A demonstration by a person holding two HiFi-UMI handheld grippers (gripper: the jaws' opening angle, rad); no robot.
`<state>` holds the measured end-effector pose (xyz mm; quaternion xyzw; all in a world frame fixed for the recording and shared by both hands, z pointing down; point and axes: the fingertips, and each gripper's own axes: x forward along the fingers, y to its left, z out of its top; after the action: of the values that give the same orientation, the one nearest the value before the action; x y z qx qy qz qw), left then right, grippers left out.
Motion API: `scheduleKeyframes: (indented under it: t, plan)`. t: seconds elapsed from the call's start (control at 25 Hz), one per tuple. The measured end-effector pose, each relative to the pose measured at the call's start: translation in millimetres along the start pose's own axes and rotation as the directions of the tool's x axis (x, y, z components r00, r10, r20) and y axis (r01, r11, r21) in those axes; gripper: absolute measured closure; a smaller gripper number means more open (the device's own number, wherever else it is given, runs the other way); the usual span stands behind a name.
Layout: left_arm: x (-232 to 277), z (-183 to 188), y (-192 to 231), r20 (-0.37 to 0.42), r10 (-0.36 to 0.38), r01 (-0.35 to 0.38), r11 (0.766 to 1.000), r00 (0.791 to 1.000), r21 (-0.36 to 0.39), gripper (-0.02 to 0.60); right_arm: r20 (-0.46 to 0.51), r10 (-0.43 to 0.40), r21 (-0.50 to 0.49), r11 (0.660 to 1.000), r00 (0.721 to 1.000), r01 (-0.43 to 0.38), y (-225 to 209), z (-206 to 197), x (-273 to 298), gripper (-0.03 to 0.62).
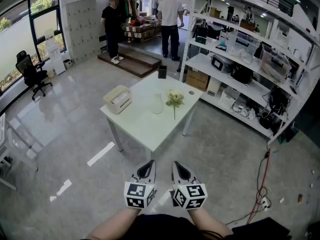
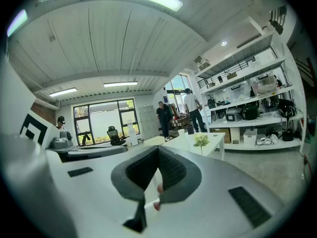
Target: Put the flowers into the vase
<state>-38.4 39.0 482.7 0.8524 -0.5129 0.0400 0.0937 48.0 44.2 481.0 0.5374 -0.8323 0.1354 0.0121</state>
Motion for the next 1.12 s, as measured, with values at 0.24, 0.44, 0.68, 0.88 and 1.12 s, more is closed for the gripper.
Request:
scheduleKeyframes:
  t: [0.24,0.44,0.68,0.88,1.12]
  plan:
    - [-1.4,-4.3,-3.5,-0.007,-0.006,0.006,1.000,1.000,-0.005,0.577,-0.004,0.001,-0.005,1.000,1.000,-0.001,0.1,-3.4,-3.0,0.591]
    - [-2.9,-5.9,-5.1,-0.015,-0.006,0.006,1.000,1.000,-0.008,0.577,-0.007,-0.004,-0.004,1.000,1.000,0.004,-0.1,-2.3,-4.8,0.591]
    - [0.0,-9.9,-4.4,-0.019,-0.004,0.003,1.000,1.000,-0.009,0.577,0.000,0.022,0.045,0.999,1.000,-0.022,-3.4,-1.8,-3.3,0.591]
    - [11.5,-13.5,-9.9,-0.030,-0.003,0.003,1.000,1.000,-0.018,0.577,-0.030,0.019,0.045,0.999,0.999,-0.018,-18.6,-9.9,-5.4,0.591]
    - [32.5,-18.8,-36.5,-0.042,-0.015,0.014,1.000,0.999,-0.017,0.577,-0.018,0.023,0.048,0.999,1.000,-0.022,-50.3,-8.4,-13.5,0.591]
